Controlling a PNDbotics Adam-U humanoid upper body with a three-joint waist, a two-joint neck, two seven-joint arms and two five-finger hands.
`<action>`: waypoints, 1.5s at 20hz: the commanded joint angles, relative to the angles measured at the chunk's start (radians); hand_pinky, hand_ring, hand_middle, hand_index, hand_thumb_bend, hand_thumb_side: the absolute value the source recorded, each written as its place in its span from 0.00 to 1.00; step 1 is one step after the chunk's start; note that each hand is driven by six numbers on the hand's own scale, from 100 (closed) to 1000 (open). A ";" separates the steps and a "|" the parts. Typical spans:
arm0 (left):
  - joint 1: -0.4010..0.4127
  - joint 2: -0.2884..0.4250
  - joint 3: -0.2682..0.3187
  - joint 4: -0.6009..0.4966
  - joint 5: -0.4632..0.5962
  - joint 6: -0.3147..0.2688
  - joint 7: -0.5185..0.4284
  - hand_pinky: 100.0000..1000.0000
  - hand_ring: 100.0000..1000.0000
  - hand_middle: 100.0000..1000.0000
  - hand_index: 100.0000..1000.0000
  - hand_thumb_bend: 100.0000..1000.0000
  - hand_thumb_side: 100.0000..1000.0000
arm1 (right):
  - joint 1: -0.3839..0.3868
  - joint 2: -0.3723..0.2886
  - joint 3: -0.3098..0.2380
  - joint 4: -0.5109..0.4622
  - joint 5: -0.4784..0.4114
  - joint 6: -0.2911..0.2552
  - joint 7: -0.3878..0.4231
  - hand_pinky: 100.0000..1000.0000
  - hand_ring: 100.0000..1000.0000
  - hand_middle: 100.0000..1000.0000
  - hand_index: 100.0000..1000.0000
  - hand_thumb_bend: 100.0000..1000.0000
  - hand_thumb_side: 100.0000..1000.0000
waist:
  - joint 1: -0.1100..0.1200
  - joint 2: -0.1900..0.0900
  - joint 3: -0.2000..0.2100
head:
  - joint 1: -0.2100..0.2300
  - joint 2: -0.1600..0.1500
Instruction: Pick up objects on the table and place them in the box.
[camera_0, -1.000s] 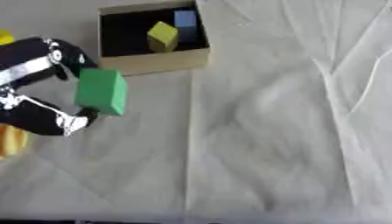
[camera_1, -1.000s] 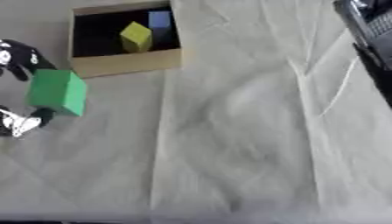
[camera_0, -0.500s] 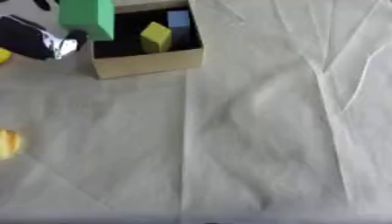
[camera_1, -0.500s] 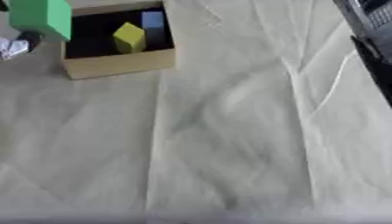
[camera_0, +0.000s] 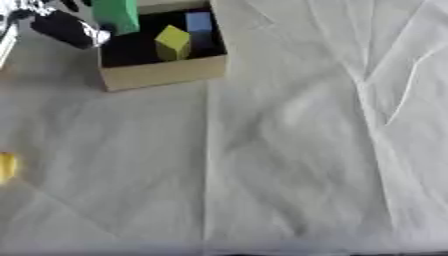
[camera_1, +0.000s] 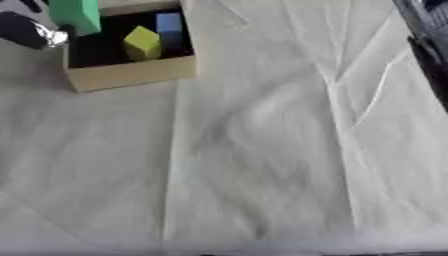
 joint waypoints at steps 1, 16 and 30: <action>-0.036 -0.020 0.043 0.091 -0.064 -0.042 0.014 0.73 0.76 0.70 0.73 0.18 0.09 | -0.018 -0.014 -0.007 -0.016 -0.003 0.001 0.004 0.78 0.75 0.72 0.81 0.00 0.64 | -0.003 -0.001 -0.004 | 0.008 0.004; -0.043 -0.065 0.109 0.198 -0.160 -0.088 0.102 0.82 0.89 0.83 0.94 0.47 0.28 | -0.017 -0.004 0.002 -0.016 0.000 0.009 0.010 0.78 0.75 0.71 0.81 0.00 0.66 | -0.006 0.011 -0.017 | 0.016 0.004; -0.057 -0.050 0.112 0.077 -0.091 -0.034 0.152 0.76 0.84 0.77 0.87 0.34 0.22 | -0.003 -0.004 0.006 -0.016 0.001 0.022 0.010 0.78 0.75 0.71 0.81 0.00 0.67 | 0.004 0.003 -0.014 | 0.010 0.004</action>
